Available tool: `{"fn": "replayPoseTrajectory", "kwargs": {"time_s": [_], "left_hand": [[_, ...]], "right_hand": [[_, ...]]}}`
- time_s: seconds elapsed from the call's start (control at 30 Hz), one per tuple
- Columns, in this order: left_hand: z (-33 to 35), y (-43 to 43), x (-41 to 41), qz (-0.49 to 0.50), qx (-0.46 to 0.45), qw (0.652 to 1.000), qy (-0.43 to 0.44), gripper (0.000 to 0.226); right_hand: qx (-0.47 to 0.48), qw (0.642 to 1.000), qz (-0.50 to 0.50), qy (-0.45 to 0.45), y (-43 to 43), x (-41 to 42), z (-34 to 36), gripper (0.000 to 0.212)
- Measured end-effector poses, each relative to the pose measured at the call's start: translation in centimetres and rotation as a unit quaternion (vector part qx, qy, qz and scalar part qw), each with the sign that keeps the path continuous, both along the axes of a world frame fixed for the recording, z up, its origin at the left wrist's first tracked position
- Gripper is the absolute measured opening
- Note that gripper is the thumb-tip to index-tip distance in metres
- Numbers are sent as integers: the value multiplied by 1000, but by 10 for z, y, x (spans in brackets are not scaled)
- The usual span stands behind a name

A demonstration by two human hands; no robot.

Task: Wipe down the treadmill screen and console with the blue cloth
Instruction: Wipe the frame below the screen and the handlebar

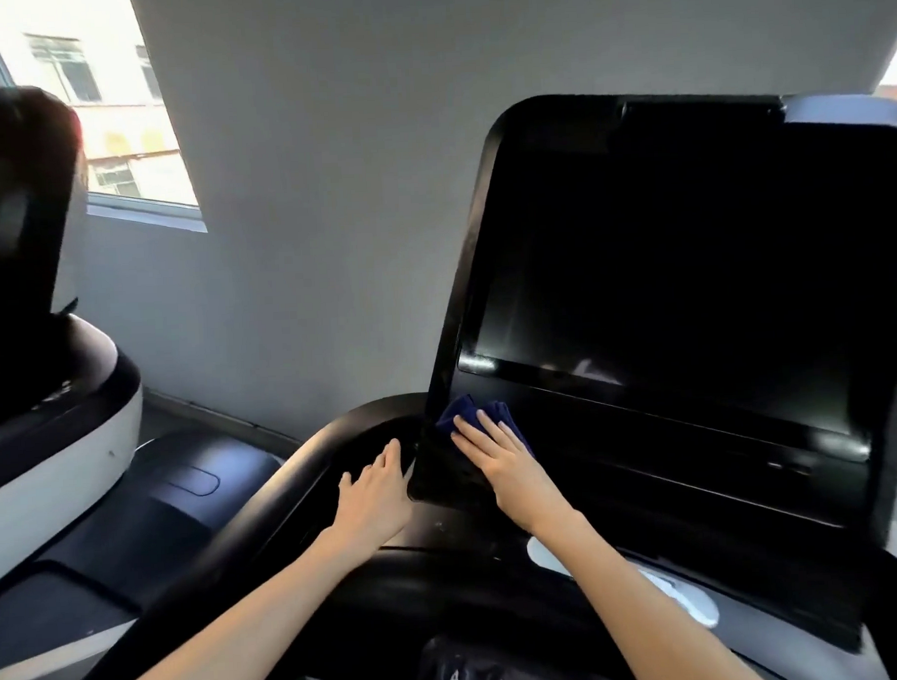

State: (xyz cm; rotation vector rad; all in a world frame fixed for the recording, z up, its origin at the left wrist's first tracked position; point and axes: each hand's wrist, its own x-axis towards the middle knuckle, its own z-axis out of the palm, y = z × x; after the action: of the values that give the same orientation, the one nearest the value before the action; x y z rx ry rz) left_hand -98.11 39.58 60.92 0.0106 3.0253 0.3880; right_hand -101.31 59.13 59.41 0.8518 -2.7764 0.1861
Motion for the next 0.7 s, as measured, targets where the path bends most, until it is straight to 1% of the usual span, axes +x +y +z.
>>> {"fn": "replayPoseTrajectory", "kwargs": {"time_s": [0.1, 0.2, 0.27, 0.3, 0.37, 0.43, 0.6, 0.7], "left_hand": [[-7, -7, 7, 13, 14, 999, -27, 72], [-15, -13, 13, 28, 20, 998, -52, 71], [-22, -15, 17, 35, 31, 997, -64, 71], [-25, -16, 18, 35, 35, 996, -69, 72], [-30, -19, 18, 36, 39, 996, -74, 72], [-30, -22, 17, 39, 37, 996, -75, 71], [-28, -19, 12, 43, 45, 996, -71, 68], [-29, -10, 12, 16, 54, 998, -25, 59]], "right_hand": [[-26, 999, -11, -23, -4, 7, -3, 76], [-89, 995, -34, -33, -17, 6, -10, 72], [-119, 991, -37, -59, -32, 7, -17, 71], [-109, 990, -25, -80, -40, 8, -22, 70], [-41, 992, -2, -118, -56, 10, -35, 65], [-5, 992, -16, -129, -65, 5, -46, 60], [18, 994, -48, -99, -83, -2, -49, 57], [8, 993, -50, -107, -81, 7, -49, 55]]}}
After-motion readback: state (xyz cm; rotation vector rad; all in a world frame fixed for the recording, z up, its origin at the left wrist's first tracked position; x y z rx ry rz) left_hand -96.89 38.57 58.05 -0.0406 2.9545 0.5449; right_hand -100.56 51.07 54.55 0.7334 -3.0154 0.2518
